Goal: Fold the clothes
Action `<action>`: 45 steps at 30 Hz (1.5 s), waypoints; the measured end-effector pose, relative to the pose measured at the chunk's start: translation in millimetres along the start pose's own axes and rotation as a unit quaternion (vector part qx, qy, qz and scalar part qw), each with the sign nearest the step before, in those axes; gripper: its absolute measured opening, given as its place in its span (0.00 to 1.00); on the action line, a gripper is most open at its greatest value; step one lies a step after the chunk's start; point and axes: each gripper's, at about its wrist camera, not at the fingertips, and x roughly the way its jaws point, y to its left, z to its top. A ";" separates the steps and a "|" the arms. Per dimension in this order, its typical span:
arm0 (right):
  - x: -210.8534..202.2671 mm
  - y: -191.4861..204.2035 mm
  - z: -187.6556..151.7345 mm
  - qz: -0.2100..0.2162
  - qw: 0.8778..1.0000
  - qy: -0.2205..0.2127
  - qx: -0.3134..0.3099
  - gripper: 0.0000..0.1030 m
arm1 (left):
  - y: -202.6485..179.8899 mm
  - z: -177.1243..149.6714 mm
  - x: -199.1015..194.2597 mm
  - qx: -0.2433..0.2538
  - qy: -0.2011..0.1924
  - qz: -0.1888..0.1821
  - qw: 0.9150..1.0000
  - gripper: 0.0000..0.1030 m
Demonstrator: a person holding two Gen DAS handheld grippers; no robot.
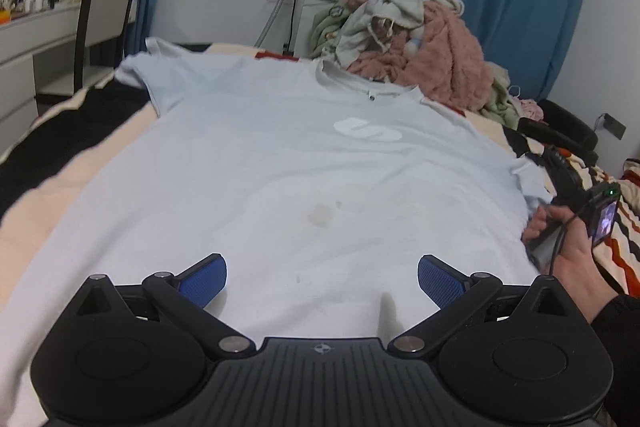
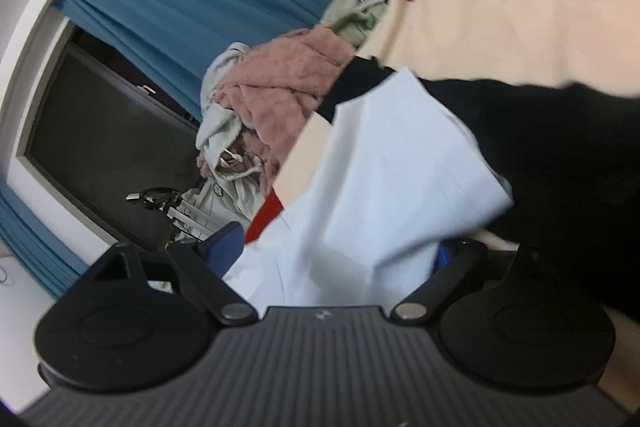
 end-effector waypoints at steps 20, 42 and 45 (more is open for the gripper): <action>66.7 -2.4 45.3 -0.049 0.998 -0.013 -0.037 0.32 | 0.9 7.4 30.3 -0.008 0.028 0.008 1.000 0.99; 79.0 349.4 -127.1 -0.045 0.859 0.015 -0.509 0.04 | 118.2 56.5 -19.1 -0.113 -0.034 0.059 0.991 1.00; 109.3 353.8 -188.5 -0.041 0.846 0.050 -0.529 0.04 | 119.3 52.5 -2.7 -0.094 -0.028 0.070 0.993 0.99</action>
